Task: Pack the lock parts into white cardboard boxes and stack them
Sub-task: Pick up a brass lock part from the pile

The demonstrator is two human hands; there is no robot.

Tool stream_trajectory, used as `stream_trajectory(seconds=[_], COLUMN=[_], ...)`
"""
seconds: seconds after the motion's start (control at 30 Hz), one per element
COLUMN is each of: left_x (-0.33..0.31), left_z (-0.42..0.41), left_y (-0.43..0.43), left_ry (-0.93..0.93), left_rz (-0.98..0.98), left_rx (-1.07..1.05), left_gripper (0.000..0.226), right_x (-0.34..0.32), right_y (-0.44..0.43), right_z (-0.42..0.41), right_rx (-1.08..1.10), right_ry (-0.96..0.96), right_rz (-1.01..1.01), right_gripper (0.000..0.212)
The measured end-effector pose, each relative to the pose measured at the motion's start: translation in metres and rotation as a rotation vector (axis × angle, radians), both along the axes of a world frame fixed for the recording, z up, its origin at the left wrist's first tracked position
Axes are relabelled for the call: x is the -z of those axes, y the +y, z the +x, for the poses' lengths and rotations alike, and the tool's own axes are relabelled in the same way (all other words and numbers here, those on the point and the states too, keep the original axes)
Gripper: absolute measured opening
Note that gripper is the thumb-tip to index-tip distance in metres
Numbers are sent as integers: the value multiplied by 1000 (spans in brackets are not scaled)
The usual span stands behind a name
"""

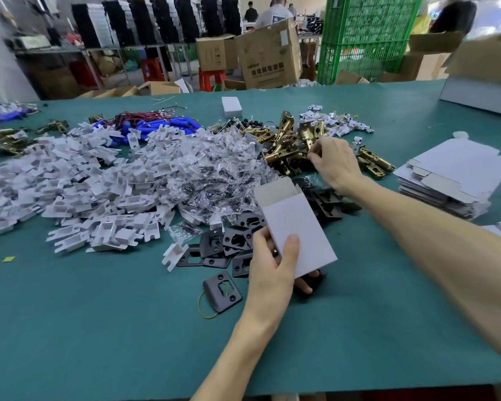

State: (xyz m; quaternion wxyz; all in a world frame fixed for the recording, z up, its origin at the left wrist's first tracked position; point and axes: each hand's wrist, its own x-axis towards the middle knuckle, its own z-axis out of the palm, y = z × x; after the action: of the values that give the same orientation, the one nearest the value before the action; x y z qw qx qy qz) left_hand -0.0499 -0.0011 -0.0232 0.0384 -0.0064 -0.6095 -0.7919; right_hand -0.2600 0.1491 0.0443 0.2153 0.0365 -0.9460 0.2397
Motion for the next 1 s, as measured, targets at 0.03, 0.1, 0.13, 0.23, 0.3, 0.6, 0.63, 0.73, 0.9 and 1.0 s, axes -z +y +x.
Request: stream_trajectory(seconds=[0.03,0.1,0.13,0.23,0.3,0.6,0.63,0.73,0.9,1.0], left_x=[0,0,-1,-3,-3,2,2,2,0,-5], left_z=[1,2,2,1,0,-2,-3,-3,-1,1], left_y=[0,1,1,2,2,1,2,2,1,0], left_ry=[-1,0,1,-17,-27,-17,-16,-20,-19,-4], left_rz=[-6,-7,-5,0,-2,-18,-20,-18,0,-8], left_rx=[-6,-8,-5,-1,7,38,37,32,29,22], left_gripper=[28,25,25,29,37,38,38,39,35,42], right_x=[-2,2,6,21,30,45,44,45,32,17], right_y=[3,9,11,12,9,-11,-11,-12,-17,-16], right_z=[1,3,5,5,1,-31,-31,-28,-6,19], right_rx=[-6,7,17,23,26,137,152,156,55,-71], right_ry=[-45,-119,-144,-216,-259,-268,-262,-224,-168,-104], right_rz=[-38,-86,-90,-101,-157,-353,-358,-309,-225,-341], right_gripper=[13,15,18,31,38,43,43,34,35,27])
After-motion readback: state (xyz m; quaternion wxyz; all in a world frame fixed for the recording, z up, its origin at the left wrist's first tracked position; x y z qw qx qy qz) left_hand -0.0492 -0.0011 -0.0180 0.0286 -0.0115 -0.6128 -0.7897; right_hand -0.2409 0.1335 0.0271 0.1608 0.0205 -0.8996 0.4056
